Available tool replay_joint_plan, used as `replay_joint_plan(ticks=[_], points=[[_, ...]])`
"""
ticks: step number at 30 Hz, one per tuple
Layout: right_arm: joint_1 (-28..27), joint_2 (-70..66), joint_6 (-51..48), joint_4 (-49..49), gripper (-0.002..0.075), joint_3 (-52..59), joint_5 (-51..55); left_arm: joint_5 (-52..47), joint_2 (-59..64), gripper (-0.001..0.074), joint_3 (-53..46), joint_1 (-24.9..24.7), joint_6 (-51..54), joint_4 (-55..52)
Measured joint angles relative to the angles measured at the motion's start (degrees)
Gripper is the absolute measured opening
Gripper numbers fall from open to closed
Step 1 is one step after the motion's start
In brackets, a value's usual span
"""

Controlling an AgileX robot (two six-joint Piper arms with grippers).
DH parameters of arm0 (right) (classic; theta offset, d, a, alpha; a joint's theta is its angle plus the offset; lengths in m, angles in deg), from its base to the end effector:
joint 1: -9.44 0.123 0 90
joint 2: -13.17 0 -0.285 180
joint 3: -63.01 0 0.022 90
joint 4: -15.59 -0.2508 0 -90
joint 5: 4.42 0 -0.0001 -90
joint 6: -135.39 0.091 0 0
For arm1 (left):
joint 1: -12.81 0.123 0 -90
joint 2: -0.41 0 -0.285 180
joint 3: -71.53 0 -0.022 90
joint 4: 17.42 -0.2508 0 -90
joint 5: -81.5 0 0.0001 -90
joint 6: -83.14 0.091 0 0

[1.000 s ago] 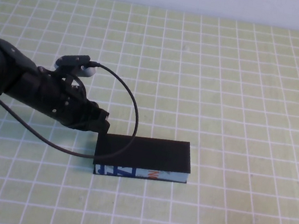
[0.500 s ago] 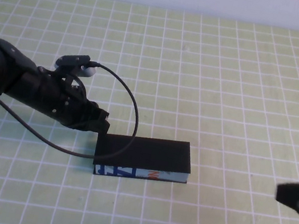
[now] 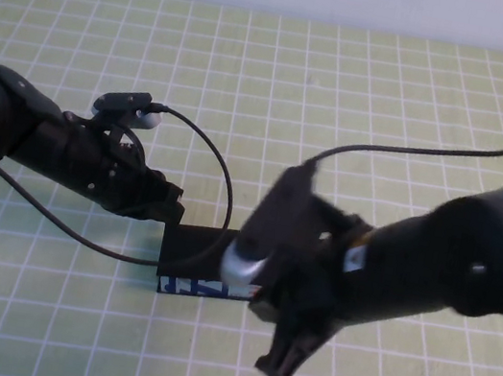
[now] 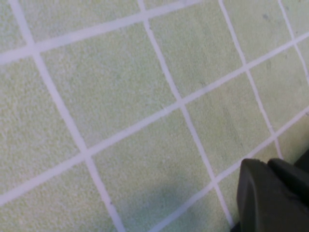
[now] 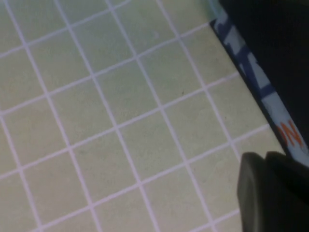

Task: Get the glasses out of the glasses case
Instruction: Pick up the glasses from the glasses case

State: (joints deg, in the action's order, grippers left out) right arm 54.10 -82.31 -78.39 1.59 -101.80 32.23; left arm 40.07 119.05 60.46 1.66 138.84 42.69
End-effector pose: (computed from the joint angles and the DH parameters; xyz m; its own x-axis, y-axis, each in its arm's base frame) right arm 0.2178 0.2338 0.2636 -0.2606 -0.7892 -0.5561 -0.9218 0.3746 -0.0997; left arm 0.3596 -0.1242 0.1632 -0.8536 0.2145 -0.4747 0.4580 0.7433 -0.4876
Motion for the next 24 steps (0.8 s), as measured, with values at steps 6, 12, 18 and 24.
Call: replay_joint_plan(ticks=[6, 12, 18, 24], points=[[3.2, -7.4, -4.7, 7.6, 0.0149, -4.7, -2.4, 0.1, 0.0, -0.0004, 0.0, 0.0, 0.0, 0.0], [3.2, -12.1, -5.6, 13.7, 0.0276, -6.0, -7.8, 0.1, 0.1, -0.0004, 0.0, 0.0, 0.1, 0.0], [3.2, -14.4, -5.6, 18.6, 0.0288, -6.0, -10.9, 0.1, 0.1, -0.0004, 0.0, 0.0, 0.1, 0.0], [3.2, -16.9, -5.6, 23.2, 0.0288, -6.0, -13.3, 0.1, 0.1, -0.0004, 0.0, 0.0, 0.1, 0.0]])
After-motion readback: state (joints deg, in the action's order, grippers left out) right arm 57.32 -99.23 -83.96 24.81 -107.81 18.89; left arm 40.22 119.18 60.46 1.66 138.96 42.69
